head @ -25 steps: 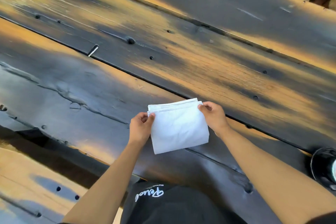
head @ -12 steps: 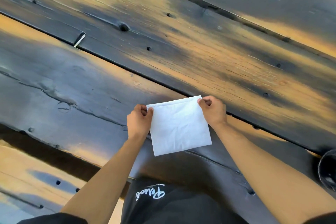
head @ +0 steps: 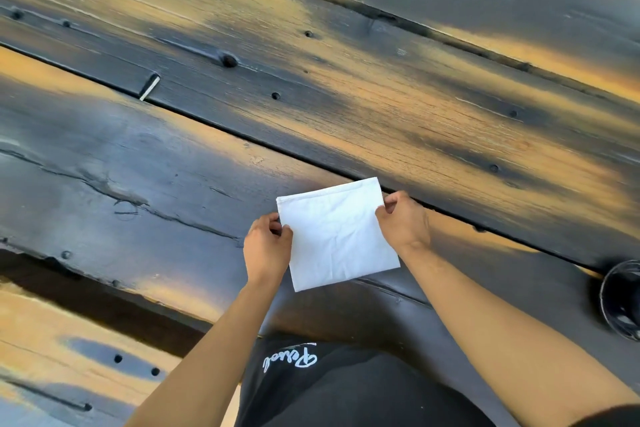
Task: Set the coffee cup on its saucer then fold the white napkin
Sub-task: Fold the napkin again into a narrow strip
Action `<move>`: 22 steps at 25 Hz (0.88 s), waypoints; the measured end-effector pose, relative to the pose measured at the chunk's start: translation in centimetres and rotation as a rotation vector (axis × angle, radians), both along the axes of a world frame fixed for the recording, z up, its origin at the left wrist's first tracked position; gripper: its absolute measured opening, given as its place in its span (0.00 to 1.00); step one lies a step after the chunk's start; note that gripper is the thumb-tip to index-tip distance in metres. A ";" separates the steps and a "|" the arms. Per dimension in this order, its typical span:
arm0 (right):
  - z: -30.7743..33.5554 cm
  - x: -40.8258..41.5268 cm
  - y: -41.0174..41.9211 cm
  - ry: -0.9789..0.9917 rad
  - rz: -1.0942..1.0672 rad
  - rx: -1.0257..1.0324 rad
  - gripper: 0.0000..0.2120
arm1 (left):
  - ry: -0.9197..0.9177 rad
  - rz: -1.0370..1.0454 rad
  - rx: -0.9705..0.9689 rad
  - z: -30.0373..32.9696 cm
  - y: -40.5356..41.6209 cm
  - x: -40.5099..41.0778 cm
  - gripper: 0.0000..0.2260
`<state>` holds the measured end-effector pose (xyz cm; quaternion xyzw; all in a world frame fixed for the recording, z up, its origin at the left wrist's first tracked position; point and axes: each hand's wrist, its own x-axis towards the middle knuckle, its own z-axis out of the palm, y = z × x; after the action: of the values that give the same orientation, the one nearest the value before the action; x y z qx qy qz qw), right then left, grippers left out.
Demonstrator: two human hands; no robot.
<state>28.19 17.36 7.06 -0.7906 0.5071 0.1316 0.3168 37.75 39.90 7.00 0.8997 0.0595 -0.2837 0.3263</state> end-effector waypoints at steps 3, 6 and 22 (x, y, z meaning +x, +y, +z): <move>0.0 -2.1 0.4 -0.001 -0.074 0.042 0.04 | 0.006 -0.050 -0.039 0.2 -0.8 -0.4 0.13; -0.1 -4.0 -0.6 -0.067 -0.213 0.009 0.04 | 0.018 -0.155 -0.065 0.5 -2.9 -0.4 0.13; -2.9 -4.6 -0.5 -0.483 -0.100 -0.534 0.12 | -0.692 -0.886 0.002 -4.5 -9.6 -0.8 0.19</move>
<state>23.62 16.81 4.15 -0.8279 0.4724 -0.2117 0.2160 36.91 30.32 2.51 0.8797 -0.4344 -0.0817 0.1756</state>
